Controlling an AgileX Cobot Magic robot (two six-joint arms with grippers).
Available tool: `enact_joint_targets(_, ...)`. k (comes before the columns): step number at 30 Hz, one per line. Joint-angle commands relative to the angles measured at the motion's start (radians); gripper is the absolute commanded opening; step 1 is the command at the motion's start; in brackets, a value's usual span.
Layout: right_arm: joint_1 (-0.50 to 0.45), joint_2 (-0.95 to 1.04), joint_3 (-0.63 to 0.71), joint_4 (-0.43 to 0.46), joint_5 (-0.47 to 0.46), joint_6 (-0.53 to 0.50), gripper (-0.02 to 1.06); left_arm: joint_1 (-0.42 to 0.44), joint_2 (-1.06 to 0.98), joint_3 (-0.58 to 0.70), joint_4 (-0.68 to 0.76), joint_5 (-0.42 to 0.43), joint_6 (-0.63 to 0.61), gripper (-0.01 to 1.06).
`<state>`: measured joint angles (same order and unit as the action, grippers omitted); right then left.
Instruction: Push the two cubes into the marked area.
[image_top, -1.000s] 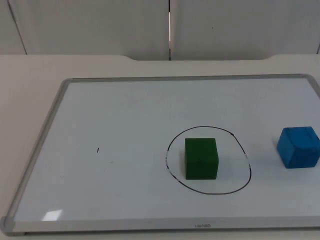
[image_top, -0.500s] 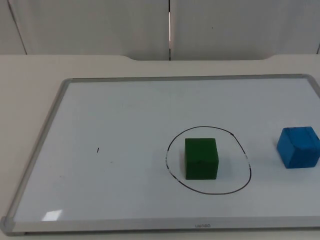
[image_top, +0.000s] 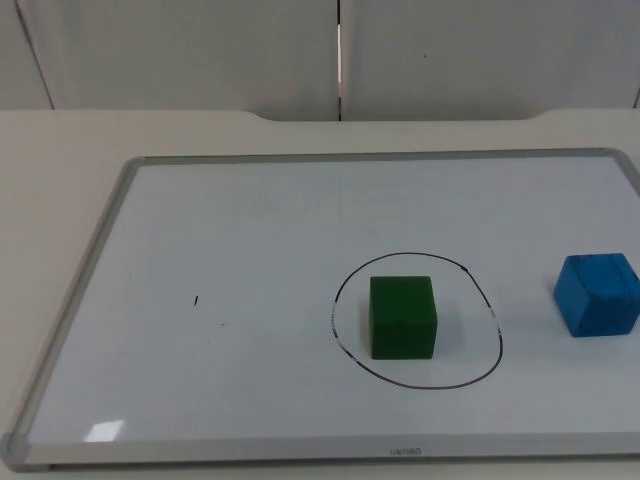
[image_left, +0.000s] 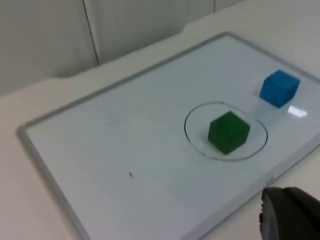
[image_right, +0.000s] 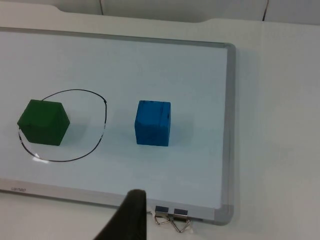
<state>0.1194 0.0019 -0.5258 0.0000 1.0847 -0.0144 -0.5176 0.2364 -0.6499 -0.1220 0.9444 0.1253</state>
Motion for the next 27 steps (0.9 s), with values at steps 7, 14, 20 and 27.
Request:
enact_joint_targets(7,-0.005,-0.002,0.01,0.0,-0.006,-0.002,1.05,-0.004,-0.118,0.115,0.008,0.015,-0.038,0.0)
enact_joint_targets(14,-0.005,-0.002,0.01,0.0,-0.006,-0.002,1.05,-0.004,-0.227,0.131,0.01,0.005,-0.048,0.0)
enact_joint_targets(20,-0.005,-0.002,0.01,0.0,-0.006,-0.002,1.05,-0.004,-0.236,0.132,0.01,0.002,-0.048,0.0)
enact_joint_targets(27,-0.005,-0.002,0.01,0.0,-0.006,-0.002,1.05,-0.004,-0.236,0.132,0.01,0.008,-0.048,0.0)
